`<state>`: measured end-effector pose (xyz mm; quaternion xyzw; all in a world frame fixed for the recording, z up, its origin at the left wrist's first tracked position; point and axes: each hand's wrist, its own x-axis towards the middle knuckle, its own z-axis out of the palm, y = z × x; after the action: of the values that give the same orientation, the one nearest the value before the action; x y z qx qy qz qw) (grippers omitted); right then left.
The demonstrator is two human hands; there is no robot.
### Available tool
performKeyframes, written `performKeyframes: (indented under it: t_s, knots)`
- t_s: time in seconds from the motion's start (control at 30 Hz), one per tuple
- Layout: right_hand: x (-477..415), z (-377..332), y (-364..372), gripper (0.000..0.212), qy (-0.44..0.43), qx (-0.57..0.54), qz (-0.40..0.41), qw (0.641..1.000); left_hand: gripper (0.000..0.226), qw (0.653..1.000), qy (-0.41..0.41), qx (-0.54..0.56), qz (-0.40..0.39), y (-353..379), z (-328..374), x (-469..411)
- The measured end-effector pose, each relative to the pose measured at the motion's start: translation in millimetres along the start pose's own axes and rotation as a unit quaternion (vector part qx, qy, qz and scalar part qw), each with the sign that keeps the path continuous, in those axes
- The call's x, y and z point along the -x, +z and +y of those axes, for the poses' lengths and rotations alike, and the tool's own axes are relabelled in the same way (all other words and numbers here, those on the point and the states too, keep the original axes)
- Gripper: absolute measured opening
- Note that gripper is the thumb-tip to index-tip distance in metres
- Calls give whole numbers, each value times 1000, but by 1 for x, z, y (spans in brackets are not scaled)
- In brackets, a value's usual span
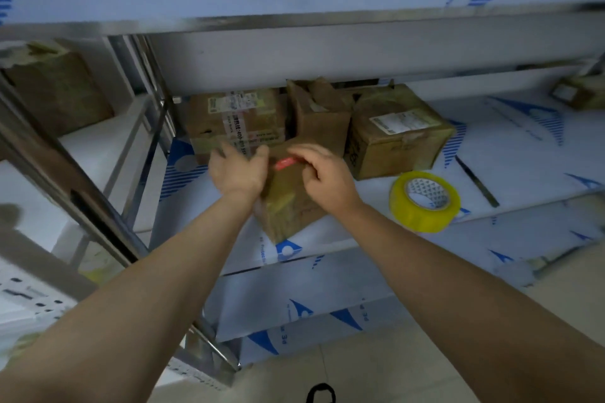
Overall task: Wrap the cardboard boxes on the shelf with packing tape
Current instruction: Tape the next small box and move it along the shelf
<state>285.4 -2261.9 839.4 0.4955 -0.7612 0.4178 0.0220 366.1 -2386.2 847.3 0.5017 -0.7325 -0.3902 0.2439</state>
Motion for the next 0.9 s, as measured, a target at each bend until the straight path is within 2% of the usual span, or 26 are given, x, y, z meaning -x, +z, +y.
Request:
performKeyframes:
  t_s: [0.07, 0.13, 0.27, 0.37, 0.43, 0.53, 0.6, 0.67, 0.73, 0.83, 0.9]
  knots:
    - [13, 16, -16, 50, 64, -26, 53, 996, 77, 992, 87, -83, 40, 4, 21, 17]
    - [27, 37, -37, 48, 128, -20, 67, 989, 73, 984, 146, -101, 17, 13, 41, 35]
    - [52, 86, -80, 55, 260, 91, -18, 961, 63, 960, 260, -91, -46, 39, 64, 60]
    - [69, 115, -99, 76, 305, 264, -133, 905, 55, 951, 284, -62, -106, 57, 71, 71]
    - [82, 126, -101, 87, 309, 313, -190, 878, 51, 949, 281, -56, -136, 67, 72, 76]
    - [94, 142, -96, 72, 295, 343, -188, 872, 48, 946, 274, -57, -162, 76, 72, 83]
    - [97, 146, -96, 56, 304, 283, -142, 899, 47, 947, 259, -53, -180, 78, 71, 85]
    - [102, 144, -101, 49, 313, 173, -91, 930, 48, 950, 245, -36, -192, 77, 71, 86]
    - [108, 133, -109, 43, 326, 36, -15, 945, 49, 956, 216, 11, -199, 77, 73, 84]
    - [113, 113, -121, 37, 337, -213, 71, 915, 43, 964, 123, 106, -209, 75, 82, 81]
    - [111, 102, -124, 40, 325, -290, 69, 897, 23, 957, 62, 160, -233, 74, 88, 82]
